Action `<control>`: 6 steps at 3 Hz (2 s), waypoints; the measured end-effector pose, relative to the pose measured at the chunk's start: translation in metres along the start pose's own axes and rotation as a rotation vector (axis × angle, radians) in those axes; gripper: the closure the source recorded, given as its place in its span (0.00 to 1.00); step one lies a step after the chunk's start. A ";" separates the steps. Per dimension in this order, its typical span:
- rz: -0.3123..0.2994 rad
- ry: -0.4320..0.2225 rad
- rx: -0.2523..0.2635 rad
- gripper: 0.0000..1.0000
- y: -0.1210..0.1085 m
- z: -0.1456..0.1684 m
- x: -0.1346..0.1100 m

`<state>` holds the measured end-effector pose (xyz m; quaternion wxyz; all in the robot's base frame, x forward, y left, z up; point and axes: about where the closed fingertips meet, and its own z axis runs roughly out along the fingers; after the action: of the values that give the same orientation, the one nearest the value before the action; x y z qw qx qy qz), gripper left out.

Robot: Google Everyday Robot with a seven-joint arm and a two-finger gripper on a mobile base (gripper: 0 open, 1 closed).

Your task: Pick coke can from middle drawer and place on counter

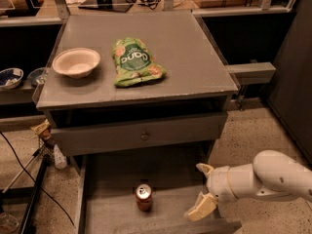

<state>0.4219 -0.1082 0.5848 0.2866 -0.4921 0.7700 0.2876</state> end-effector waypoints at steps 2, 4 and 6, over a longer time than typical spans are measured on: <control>-0.045 -0.048 -0.057 0.00 -0.020 0.045 0.006; -0.051 -0.083 -0.054 0.00 -0.022 0.053 0.007; -0.102 -0.177 -0.099 0.00 -0.042 0.124 -0.005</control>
Offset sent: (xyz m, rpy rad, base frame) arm 0.0404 0.0357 -0.0535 0.0693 -0.0294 0.1039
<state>0.4815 -0.0299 0.4984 0.3432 -0.5166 0.7005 0.3528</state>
